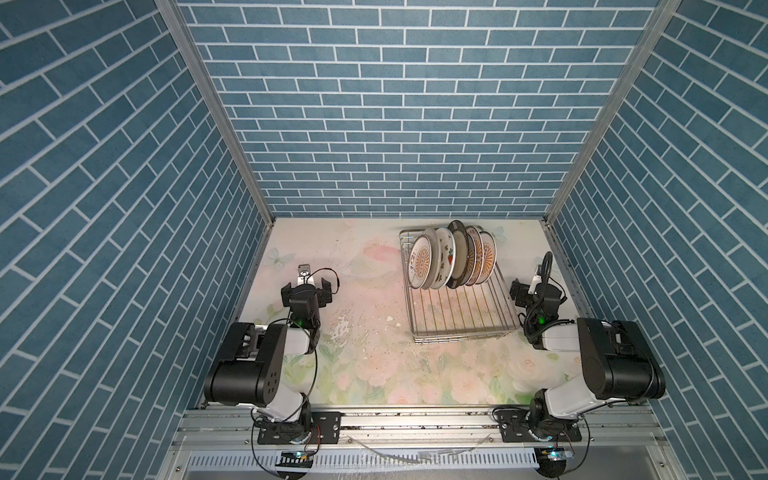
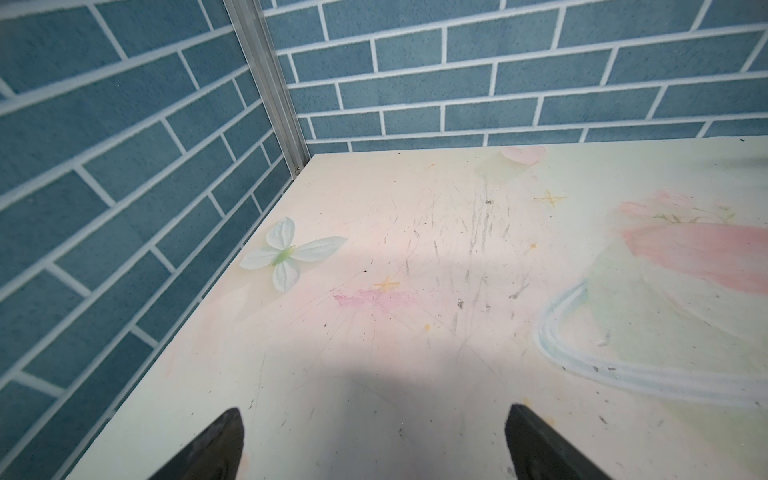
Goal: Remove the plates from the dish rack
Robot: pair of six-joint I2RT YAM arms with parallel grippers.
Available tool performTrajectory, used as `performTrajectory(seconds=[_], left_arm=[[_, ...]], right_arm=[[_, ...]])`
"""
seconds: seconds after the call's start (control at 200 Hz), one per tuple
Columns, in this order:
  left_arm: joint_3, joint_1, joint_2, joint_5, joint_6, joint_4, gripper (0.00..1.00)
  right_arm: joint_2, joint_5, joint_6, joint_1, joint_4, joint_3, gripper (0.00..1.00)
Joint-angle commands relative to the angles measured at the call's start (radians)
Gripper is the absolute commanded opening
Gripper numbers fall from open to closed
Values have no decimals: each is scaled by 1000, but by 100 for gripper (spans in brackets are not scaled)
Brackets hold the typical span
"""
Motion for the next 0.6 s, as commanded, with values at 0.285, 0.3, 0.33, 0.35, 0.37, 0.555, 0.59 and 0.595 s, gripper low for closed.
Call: performTrajectory(seconds=[0.285,0.3,0.33,0.35,0.37,0.555,0.59,0.595], left_arm=[[-32,0,-138,0,0,-48,100],[-29,-1,-153,4,3,-58,100],[-23,-1,-181,13,8,-91,100],[-21,-1,-201,21,12,-112,100],[-17,-1,-219,27,14,-131,100],[-30,-2,-442,129,-46,-207,100],[-13,-2,-477,152,-88,-250,100],[-10,-2,-483,155,-92,-257,100]], right_arm=[[-134,-15,-7,-2,-41,-34,99],[-138,-15,-7,-1,-48,-32,99],[-148,-20,-11,-2,-60,-29,99],[-157,-23,-14,-1,-69,-27,99],[-166,-27,-15,-2,-84,-24,99],[-376,-41,9,-1,-268,5,99],[-433,-59,23,-2,-314,14,99],[-441,-62,26,-2,-320,15,99]])
